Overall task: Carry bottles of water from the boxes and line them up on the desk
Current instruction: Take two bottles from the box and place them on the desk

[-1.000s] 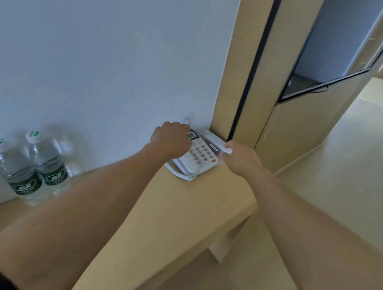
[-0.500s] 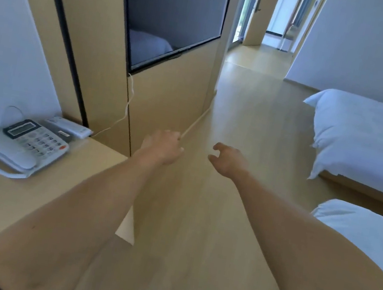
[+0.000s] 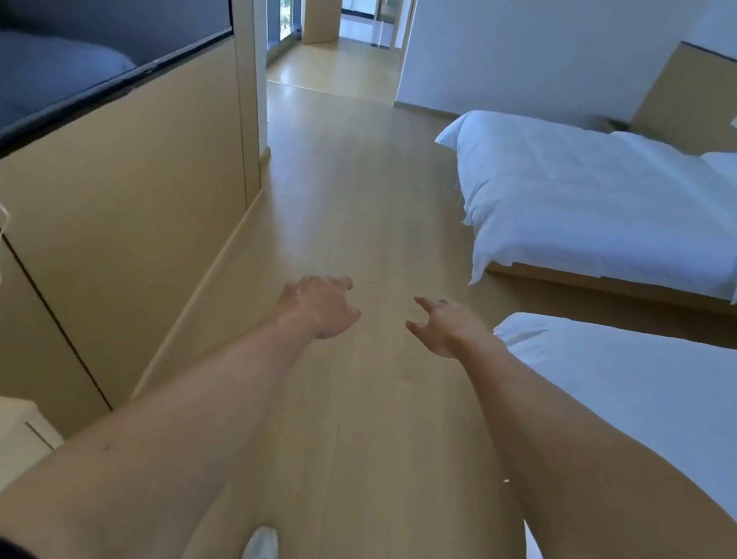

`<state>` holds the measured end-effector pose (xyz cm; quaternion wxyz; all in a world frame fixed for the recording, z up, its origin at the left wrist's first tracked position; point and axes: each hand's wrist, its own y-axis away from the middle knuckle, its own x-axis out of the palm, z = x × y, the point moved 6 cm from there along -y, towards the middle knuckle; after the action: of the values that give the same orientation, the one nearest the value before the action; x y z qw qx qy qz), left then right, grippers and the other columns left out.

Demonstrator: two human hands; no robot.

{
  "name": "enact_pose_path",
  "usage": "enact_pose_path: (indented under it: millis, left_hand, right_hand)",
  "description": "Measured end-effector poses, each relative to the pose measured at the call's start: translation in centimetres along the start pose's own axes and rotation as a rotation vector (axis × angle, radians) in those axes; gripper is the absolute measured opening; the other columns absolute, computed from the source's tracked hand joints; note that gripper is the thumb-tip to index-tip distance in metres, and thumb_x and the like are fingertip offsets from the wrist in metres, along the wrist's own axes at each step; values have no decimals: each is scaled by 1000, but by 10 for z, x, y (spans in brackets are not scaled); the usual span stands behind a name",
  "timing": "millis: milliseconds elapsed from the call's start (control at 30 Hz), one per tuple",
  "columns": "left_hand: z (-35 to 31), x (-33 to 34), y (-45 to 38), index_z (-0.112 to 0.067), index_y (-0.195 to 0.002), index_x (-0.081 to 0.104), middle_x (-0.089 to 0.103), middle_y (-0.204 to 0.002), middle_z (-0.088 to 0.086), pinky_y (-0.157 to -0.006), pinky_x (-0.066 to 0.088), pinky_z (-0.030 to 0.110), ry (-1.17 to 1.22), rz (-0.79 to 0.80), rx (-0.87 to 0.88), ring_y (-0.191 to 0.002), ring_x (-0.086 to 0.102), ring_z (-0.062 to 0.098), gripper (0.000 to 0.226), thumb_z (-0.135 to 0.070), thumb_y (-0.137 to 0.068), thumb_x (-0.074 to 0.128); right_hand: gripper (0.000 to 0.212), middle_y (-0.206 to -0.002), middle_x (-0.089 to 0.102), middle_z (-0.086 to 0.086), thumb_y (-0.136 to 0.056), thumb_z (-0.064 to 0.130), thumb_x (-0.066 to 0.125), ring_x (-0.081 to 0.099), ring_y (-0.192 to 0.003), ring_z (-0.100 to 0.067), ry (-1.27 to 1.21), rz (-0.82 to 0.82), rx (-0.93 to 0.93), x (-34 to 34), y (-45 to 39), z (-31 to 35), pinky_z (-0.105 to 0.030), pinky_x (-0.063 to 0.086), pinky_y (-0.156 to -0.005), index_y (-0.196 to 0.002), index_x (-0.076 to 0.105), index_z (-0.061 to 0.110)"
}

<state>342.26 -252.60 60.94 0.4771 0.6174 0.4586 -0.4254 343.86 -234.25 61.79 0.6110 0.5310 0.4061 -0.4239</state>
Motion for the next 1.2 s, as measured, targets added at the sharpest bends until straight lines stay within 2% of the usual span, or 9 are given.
enact_pose_path:
  millis: [167, 367, 667, 967, 1200]
  left_hand:
    - [-2, -7, -81, -26, -152, 37, 43, -153, 10, -113, 33, 43, -8, 34, 61, -140, 41, 33, 58, -48, -100, 46]
    - [24, -30, -182, -28, -151, 38, 45, -153, 8, -112, 35, 44, -23, 70, 85, -139, 43, 32, 58, -52, -98, 45]
    - [31, -48, -317, -26, -153, 36, 42, -155, 9, -116, 33, 44, -59, 112, 120, -141, 40, 32, 59, -50, -99, 44]
    - [11, -69, -460, -25, -152, 36, 42, -153, 8, -116, 30, 44, -49, 100, 121, -141, 39, 31, 59, -49, -98, 47]
    - [-17, -105, -604, -25, -151, 37, 42, -153, 8, -115, 32, 44, -38, 71, 55, -140, 40, 31, 60, -50, -98, 47]
  right_hand:
    - [63, -163, 23, -7, -103, 48, 39, 22, -149, -23, -56, 15, 87, -14, -67, -17, -38, 24, -119, -158, 19, 22]
    - [65, -162, 24, -8, -102, 48, 44, 27, -147, -26, -115, 47, 174, -43, -158, -15, -40, 28, -118, -157, 21, 23]
    - [65, -161, 26, -6, -101, 49, 45, 30, -146, -25, -171, 51, 203, -74, -283, -15, -38, 30, -117, -157, 23, 25]
    - [64, -159, 28, -7, -100, 48, 46, 35, -143, -27, -230, 48, 213, -110, -422, -56, -40, 34, -114, -156, 25, 26]
    - [63, -159, 30, -6, -100, 48, 47, 36, -142, -24, -249, 27, 147, -169, -558, -103, -39, 34, -114, -155, 27, 26]
